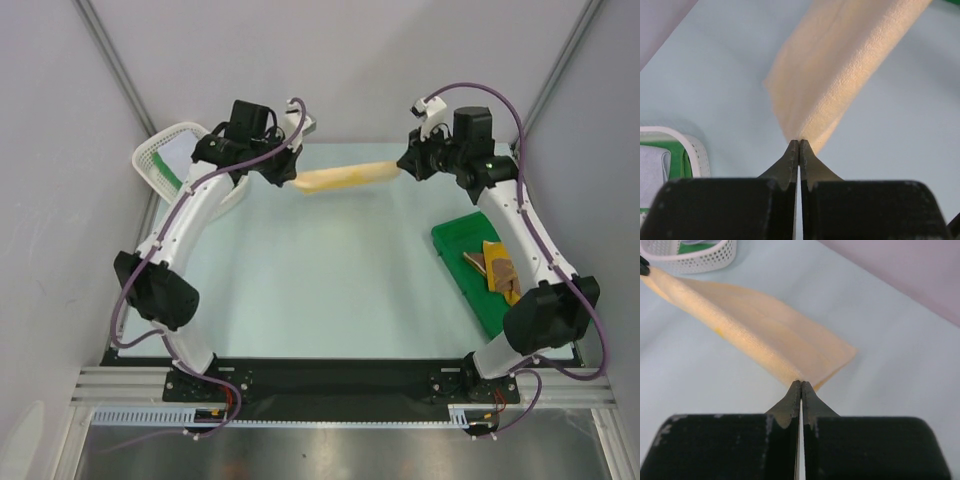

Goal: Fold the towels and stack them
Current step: Fold the towel

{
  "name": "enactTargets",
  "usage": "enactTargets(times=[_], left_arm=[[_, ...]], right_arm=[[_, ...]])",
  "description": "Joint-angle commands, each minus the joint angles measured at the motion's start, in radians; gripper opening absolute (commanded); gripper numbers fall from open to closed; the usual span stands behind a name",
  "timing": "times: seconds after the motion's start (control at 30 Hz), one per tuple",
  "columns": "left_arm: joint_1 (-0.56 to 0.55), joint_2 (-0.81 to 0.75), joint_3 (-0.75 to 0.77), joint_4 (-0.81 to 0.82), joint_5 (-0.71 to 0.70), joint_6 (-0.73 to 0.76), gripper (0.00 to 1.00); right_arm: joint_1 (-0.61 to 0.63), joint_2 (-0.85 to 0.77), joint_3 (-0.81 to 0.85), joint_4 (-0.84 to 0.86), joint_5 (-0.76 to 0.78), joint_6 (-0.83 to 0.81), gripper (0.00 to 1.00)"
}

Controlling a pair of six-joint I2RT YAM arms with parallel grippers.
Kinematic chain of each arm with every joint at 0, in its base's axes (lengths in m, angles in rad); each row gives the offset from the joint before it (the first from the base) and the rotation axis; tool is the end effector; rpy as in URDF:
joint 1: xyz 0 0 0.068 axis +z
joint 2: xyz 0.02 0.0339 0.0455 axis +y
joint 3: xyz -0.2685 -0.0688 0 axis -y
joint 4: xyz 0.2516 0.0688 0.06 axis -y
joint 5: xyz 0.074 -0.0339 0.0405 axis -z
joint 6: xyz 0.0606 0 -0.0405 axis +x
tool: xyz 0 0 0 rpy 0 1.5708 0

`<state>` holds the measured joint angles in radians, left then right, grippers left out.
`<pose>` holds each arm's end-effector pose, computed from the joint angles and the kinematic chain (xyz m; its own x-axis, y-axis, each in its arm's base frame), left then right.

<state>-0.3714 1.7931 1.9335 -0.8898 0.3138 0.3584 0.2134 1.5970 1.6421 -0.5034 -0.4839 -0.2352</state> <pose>0.3811 -0.1685 0.3803 -0.3995 0.5136 -0.7593 0.7431 0.6665 0.0599 0.3753 0.1102 0.3967 -0.2818 -0.2721 -0.9201 -0.6796 0.7335 -0.0088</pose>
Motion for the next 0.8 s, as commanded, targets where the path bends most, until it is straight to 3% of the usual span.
enactTargets(times=[0.0, 0.23, 0.4, 0.6, 0.77], left_arm=[[-0.041, -0.124, -0.076, -0.015, -0.050, -0.015, 0.00], [-0.142, -0.351, -0.272, -0.025, -0.056, -0.064, 0.00], [-0.144, -0.347, -0.349, -0.001, -0.045, -0.075, 0.00], [-0.080, -0.128, -0.395, 0.090, 0.013, -0.064, 0.00], [0.003, 0.136, -0.265, 0.153, 0.090, -0.053, 0.00]], right_arm=[[0.015, -0.107, -0.103, -0.018, 0.059, 0.034, 0.00], [0.112, -0.356, -0.271, -0.109, 0.171, 0.102, 0.00], [0.124, -0.388, -0.352, -0.084, 0.185, 0.129, 0.00], [0.107, -0.203, -0.436, 0.087, 0.116, 0.116, 0.00], [0.047, 0.095, -0.372, 0.218, 0.033, 0.091, 0.00]])
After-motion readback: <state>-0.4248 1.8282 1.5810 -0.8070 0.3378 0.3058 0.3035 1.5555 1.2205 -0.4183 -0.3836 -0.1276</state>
